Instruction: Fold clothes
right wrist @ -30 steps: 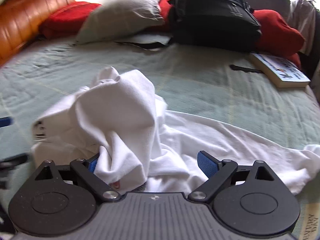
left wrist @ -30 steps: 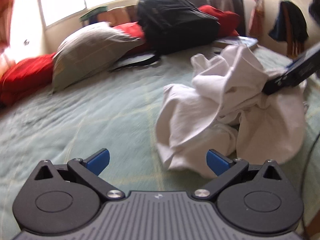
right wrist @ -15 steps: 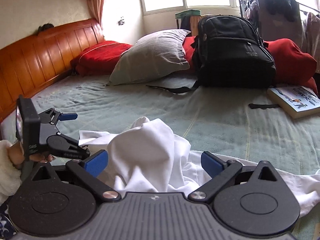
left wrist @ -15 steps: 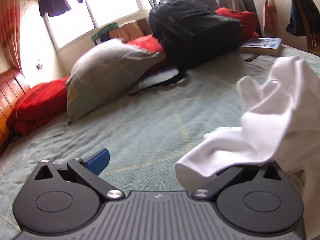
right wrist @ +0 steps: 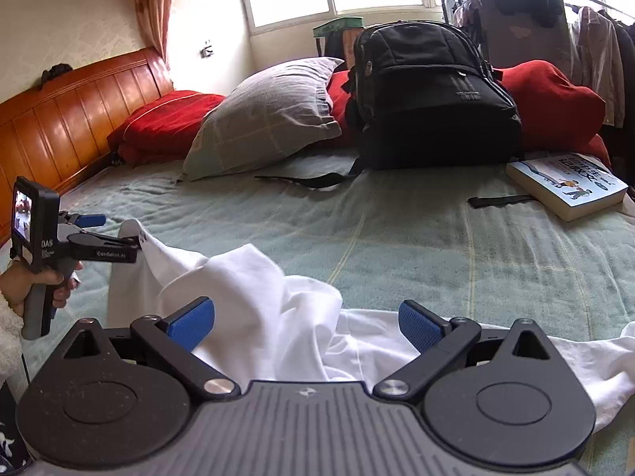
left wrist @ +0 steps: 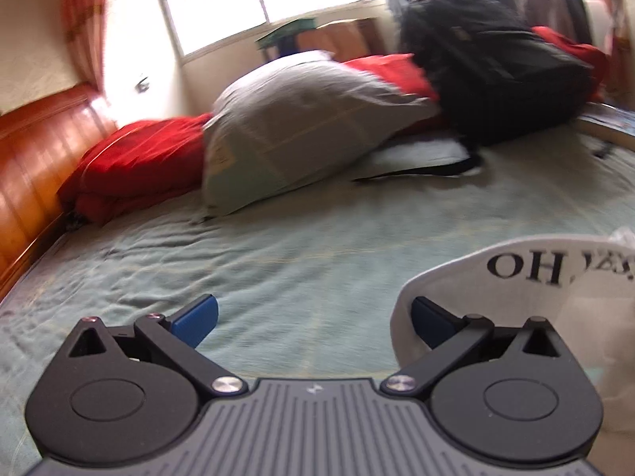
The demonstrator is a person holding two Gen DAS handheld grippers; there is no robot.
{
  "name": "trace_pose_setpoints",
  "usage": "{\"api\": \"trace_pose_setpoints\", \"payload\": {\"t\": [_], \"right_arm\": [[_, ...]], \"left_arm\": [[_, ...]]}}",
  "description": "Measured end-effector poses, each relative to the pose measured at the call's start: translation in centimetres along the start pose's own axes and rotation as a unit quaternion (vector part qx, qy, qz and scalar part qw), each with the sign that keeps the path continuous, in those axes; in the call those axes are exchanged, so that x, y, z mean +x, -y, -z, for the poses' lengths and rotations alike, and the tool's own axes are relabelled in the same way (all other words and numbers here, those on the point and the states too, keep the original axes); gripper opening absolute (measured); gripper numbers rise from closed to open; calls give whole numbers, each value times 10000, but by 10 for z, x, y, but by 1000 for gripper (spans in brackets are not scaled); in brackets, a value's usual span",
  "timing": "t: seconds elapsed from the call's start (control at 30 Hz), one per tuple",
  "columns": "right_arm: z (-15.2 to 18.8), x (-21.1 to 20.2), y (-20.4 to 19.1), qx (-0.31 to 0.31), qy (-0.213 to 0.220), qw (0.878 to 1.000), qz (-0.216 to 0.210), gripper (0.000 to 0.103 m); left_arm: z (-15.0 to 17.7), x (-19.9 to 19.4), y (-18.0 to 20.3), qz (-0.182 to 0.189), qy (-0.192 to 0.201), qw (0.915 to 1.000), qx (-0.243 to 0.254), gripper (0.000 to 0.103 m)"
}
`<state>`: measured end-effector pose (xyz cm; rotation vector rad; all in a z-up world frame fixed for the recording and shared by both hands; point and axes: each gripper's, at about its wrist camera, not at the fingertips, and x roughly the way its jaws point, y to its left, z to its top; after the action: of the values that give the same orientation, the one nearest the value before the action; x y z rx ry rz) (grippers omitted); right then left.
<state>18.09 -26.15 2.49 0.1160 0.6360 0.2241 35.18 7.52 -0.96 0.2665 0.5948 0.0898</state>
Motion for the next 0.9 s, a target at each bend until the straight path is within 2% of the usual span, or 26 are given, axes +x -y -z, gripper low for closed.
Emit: {"api": "trace_pose_setpoints", "payload": {"t": [0.17,0.57,0.63,0.77,0.9], "right_arm": [[-2,5,4,98,34,9999,128,101],[-4,12,6,273,11,9988,400,101],[-2,14,6,324,-21,9986,418,101],[-1,16,1,311,-85,9988,367,101],[-1,18,-4,267,-89,9993,258,101]], "left_arm": [[-9,30,-31,-746,-115,9971,33,103],[-29,81,-98,-1645,-435,9854,94,103],[-32,85,-100,-1472,-561,9875,58,102],[-20,76,-87,-1002,-585,9928,299,102],[-1,58,-83,-350,-715,9968,91,102]]}}
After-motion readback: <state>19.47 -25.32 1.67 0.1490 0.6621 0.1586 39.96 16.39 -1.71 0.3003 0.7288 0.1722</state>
